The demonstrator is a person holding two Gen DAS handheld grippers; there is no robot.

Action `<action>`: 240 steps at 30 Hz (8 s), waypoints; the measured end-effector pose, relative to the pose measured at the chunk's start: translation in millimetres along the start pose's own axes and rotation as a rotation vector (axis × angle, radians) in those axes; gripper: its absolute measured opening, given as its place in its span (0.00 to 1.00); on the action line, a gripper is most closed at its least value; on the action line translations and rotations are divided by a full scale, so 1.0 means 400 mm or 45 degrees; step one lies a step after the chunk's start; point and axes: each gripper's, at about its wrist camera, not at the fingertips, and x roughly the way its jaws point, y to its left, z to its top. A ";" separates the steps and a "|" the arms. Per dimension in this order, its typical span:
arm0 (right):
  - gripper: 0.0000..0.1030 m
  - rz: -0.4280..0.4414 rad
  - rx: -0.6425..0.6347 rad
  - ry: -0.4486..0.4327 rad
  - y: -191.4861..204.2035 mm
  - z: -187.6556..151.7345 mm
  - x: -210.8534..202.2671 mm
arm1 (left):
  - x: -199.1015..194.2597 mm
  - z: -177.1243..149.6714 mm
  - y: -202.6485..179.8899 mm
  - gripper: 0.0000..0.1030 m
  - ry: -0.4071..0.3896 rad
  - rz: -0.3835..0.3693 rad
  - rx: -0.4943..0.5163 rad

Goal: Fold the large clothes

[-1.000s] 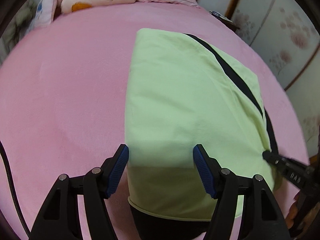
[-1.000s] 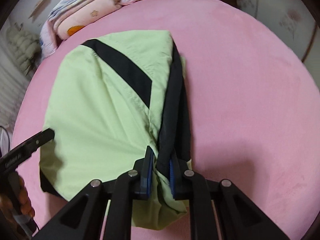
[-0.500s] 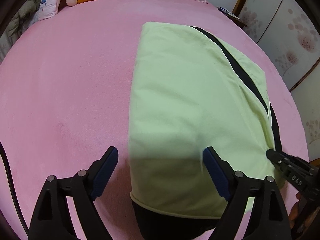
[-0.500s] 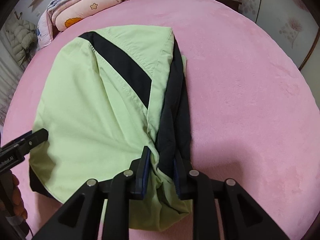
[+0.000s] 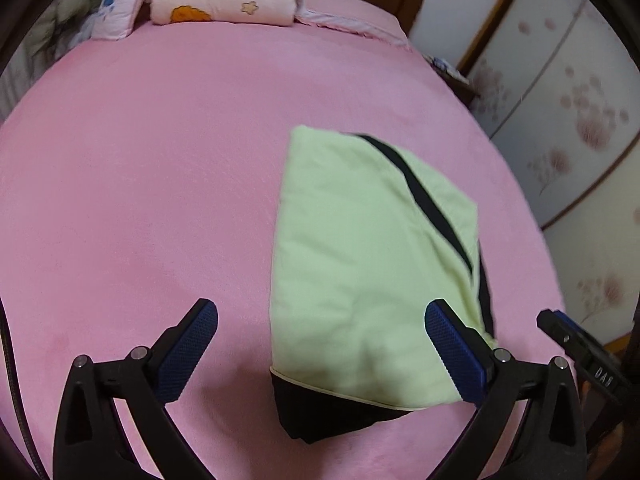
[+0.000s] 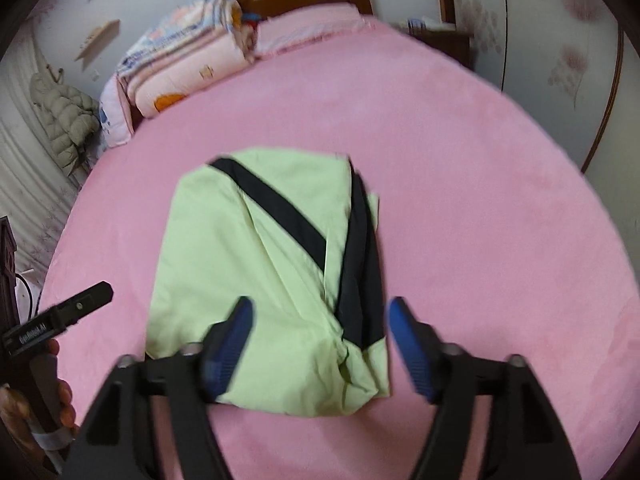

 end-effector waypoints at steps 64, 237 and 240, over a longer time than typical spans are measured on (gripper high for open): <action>0.12 0.276 -0.253 0.119 0.274 -0.018 -0.050 | -0.209 -0.007 0.163 0.39 -0.050 -0.159 0.067; 0.44 -0.059 -0.152 0.078 0.448 -0.323 -0.687 | -0.732 -0.369 -0.034 0.99 0.032 0.374 0.151; 0.44 -0.061 -0.147 0.084 0.445 -0.323 -0.685 | -0.730 -0.370 -0.031 0.99 0.040 0.372 0.152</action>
